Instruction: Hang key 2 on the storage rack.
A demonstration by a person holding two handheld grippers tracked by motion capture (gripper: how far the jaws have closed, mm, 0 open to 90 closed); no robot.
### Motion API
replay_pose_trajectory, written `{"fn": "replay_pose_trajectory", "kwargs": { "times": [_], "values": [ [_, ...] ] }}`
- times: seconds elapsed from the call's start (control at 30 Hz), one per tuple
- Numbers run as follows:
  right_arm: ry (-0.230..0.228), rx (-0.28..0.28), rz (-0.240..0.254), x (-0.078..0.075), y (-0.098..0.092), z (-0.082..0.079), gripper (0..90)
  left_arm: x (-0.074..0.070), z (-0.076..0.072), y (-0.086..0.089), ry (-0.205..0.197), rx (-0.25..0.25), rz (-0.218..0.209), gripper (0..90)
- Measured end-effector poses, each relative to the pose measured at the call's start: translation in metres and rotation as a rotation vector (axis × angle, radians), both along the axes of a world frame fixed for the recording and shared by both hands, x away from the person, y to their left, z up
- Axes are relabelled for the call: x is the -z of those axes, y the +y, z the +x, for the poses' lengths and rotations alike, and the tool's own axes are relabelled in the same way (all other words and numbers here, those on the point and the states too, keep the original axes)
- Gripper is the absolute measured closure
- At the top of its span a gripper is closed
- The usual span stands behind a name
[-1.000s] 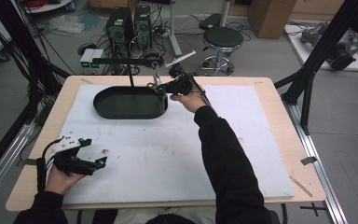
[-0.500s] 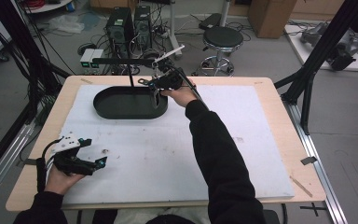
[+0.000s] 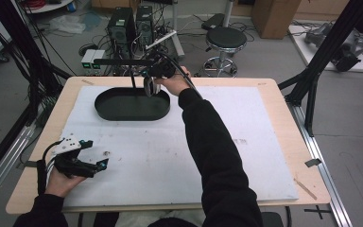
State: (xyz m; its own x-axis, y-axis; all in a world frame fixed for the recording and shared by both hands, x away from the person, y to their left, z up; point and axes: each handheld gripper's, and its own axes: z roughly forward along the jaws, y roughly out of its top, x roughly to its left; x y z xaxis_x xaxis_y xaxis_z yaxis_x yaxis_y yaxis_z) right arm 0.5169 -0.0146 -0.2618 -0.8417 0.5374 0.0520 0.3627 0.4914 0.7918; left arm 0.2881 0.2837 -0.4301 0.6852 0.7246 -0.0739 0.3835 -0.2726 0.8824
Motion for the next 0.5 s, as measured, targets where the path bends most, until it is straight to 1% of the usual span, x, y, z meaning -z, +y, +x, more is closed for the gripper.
{"fn": "replay_pose_trajectory", "kwargs": {
  "times": [0.03, 0.07, 0.1, 0.13, 0.17, 0.2, 0.23, 0.27, 0.3, 0.33, 0.37, 0.4, 0.5],
  "values": [
    [0.0, 0.0, 0.0, 0.0, 0.0, 0.0, 84.0, 0.0, 0.0, 0.0, 0.0, 0.0, 0.0, 1.7],
    [-0.02, 0.018, -0.016, -0.002, 0.005, 0.002, 83.9, 0.0, 0.0, 0.0, 0.004, 0.004, 0.002, 1.7],
    [-0.02, 0.018, -0.016, -0.002, 0.005, 0.002, 83.9, 0.0, 0.0, 0.0, 0.004, 0.004, 0.002, 1.7],
    [-0.029, 0.038, -0.018, -0.001, 0.008, 0.004, 83.9, 0.001, 0.0, 0.0, 0.008, 0.006, 0.007, 1.7],
    [-0.029, 0.038, -0.018, -0.001, 0.008, 0.004, 83.9, 0.001, 0.0, 0.0, 0.008, 0.006, 0.007, 1.7],
    [-0.03, 0.055, -0.033, 0.003, 0.011, 0.007, 83.9, 0.001, 0.0, 0.001, 0.005, 0.004, 0.004, 1.7],
    [-0.03, 0.055, -0.033, 0.003, 0.011, 0.007, 83.9, 0.001, 0.0, 0.001, 0.005, 0.004, 0.004, 1.7],
    [-0.023, 0.073, -0.062, 0.009, 0.014, 0.008, 83.8, 0.0, 0.0, 0.002, 0.004, 0.002, 0.0, 1.7],
    [-0.023, 0.073, -0.062, 0.009, 0.014, 0.008, 83.8, 0.0, 0.0, 0.002, 0.004, 0.002, 0.0, 1.7],
    [-0.037, 0.095, -0.091, 0.014, 0.017, 0.01, 83.7, 0.001, 0.0, 0.002, 0.004, 0.003, 0.002, 1.7],
    [-0.037, 0.095, -0.091, 0.014, 0.017, 0.01, 83.7, 0.001, 0.0, 0.002, 0.004, 0.003, 0.002, 1.7],
    [-0.054, 0.12, -0.122, 0.016, 0.021, 0.009, 83.7, 0.001, 0.0, 0.001, 0.005, 0.003, 0.003, 1.7],
    [-0.067, 0.128, -0.134, 0.018, 0.024, 0.009, 83.7, 0.001, 0.0, 0.0, 0.007, 0.01, 0.011, 1.7]
  ]
}}
